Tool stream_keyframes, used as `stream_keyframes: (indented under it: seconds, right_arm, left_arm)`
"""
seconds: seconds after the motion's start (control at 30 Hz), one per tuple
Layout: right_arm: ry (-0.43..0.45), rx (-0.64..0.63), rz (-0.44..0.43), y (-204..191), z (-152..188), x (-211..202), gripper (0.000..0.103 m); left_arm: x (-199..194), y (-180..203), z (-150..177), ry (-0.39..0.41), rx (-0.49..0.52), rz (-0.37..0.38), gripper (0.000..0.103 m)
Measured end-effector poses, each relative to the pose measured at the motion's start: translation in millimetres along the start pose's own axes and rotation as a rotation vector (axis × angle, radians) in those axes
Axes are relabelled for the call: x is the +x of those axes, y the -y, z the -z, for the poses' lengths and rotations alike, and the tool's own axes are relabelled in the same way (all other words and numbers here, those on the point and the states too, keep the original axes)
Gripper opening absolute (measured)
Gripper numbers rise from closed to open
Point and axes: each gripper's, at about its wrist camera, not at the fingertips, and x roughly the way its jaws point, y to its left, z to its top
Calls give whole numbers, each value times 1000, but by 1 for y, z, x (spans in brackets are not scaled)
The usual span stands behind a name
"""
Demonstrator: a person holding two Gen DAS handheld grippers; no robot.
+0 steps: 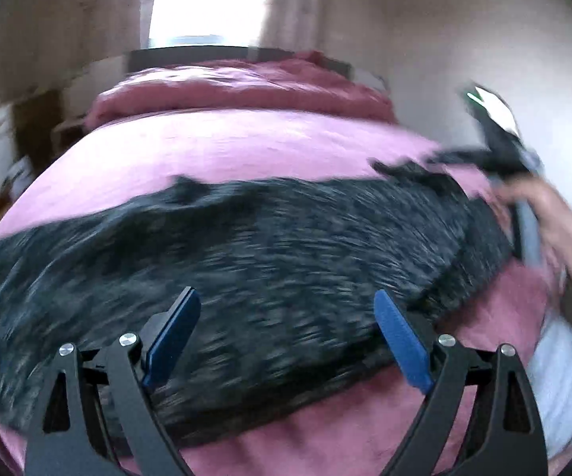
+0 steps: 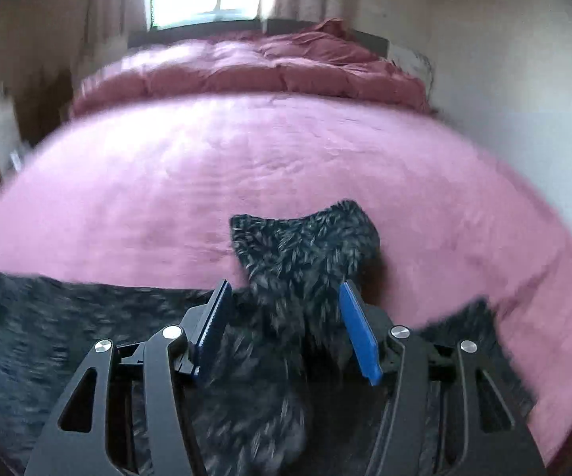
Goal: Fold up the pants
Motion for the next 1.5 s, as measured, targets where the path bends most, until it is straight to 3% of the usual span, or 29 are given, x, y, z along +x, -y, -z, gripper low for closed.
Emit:
stream_keyframes:
  seconds: [0.07,0.17,0.2,0.23,0.37,0.47,0.57,0.67,0.73,0.77,0.8,0.87,0.9,0.93,1.0,1.07,1.17,1.27,1.37,1.5]
  right_arm:
    - [-58,-51,41,-9,-3,20,39]
    - [-97,-41,56,-4,10,31,36]
    - [-111,-15,62,4,15,35,27]
    - [-122,11,60,9,13,40,12]
    - [-103,244,-21,56,11,27,7]
    - [-78,438,-120,98,22,5,7]
    - [-55,613,-189,136,51,-18,7]
    - [-139,779,-249,158,95,-12,7]
    - [-254,921,-349,173,122,13,7]
    - [-265,968,-380,178,127,20,7]
    - [-258,972,-385,178,126,18,7]
    - [-224,857,-302,172,112,10,13]
    - [-195,736,-207,163,98,2,14]
    - [-176,681,-171,157,91,-2,18]
    - [-131,578,-81,148,81,-10,32]
    - [-103,558,-19,150,77,-11,38]
    - [-138,734,-78,179,95,-2,38]
    - [-166,947,-176,200,123,4,38]
    - [-110,1150,-293,217,146,0,38]
    - [-91,1014,-296,210,133,-3,38]
  left_arm:
    - [18,16,-5,-64,42,47,88]
    - [34,33,-7,-109,79,102,84]
    - [40,40,-7,-122,105,105,81]
    - [43,44,-7,-131,123,109,80]
    - [59,57,-9,-188,146,114,66]
    - [60,57,-13,-189,129,108,57]
    - [55,60,-14,-175,141,134,54]
    - [54,64,-12,-191,148,150,56]
    - [60,71,-9,-219,173,146,61]
    - [62,74,-9,-222,191,135,61]
    - [62,77,-9,-221,213,123,61]
    - [63,81,-9,-227,235,104,61]
    - [63,83,-9,-228,233,104,55]
    - [63,84,-11,-229,230,110,51]
    - [63,88,-14,-230,241,115,34]
    - [63,95,-18,-231,279,126,19]
    - [55,101,-18,-202,337,123,7]
    - [37,100,-24,-120,319,142,7]
    - [38,93,-20,-140,298,153,7]
    - [52,90,-8,-197,275,162,7]
